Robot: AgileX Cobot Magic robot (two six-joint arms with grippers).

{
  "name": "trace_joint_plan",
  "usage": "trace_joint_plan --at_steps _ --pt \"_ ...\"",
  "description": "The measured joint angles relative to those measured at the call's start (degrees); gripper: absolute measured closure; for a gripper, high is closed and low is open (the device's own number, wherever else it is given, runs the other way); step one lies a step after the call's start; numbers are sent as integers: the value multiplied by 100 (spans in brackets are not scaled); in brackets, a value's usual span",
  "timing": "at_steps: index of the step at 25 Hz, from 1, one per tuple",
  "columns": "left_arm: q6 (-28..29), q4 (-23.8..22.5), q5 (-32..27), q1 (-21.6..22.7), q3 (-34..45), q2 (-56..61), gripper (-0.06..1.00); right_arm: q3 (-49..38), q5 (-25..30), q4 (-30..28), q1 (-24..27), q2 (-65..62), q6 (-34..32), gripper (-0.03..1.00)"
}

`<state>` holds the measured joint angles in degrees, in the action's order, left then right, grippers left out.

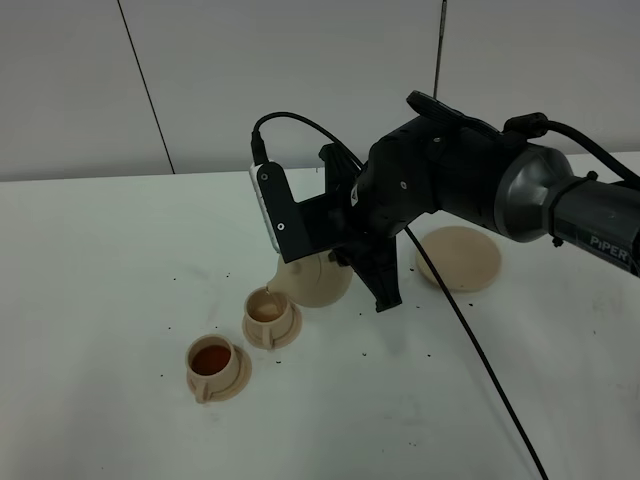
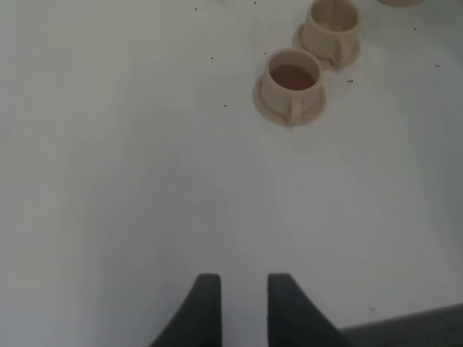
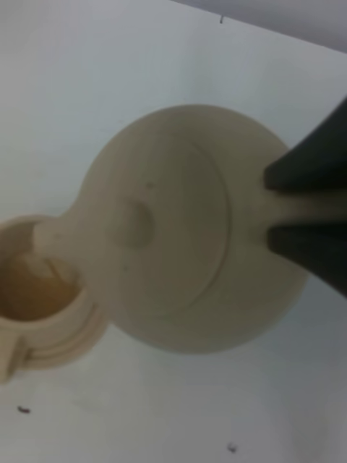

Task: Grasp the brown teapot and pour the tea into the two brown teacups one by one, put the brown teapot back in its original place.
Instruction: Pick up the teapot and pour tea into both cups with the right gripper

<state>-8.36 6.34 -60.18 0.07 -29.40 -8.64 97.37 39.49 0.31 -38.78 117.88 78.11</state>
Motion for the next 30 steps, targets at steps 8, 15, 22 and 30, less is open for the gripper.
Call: trace_joint_plan --at_steps 8,15,22,30 --pt "0 0 0 0 0 0 71 0 -30 -31 -47 0 -18 87" --pt "0 0 0 0 0 0 71 0 -61 -154 -101 0 -25 87" --pt "0 0 0 0 0 0 71 0 -86 -192 -102 0 -27 87" --pt "0 0 0 0 0 0 71 0 -110 -275 -108 0 -20 87"
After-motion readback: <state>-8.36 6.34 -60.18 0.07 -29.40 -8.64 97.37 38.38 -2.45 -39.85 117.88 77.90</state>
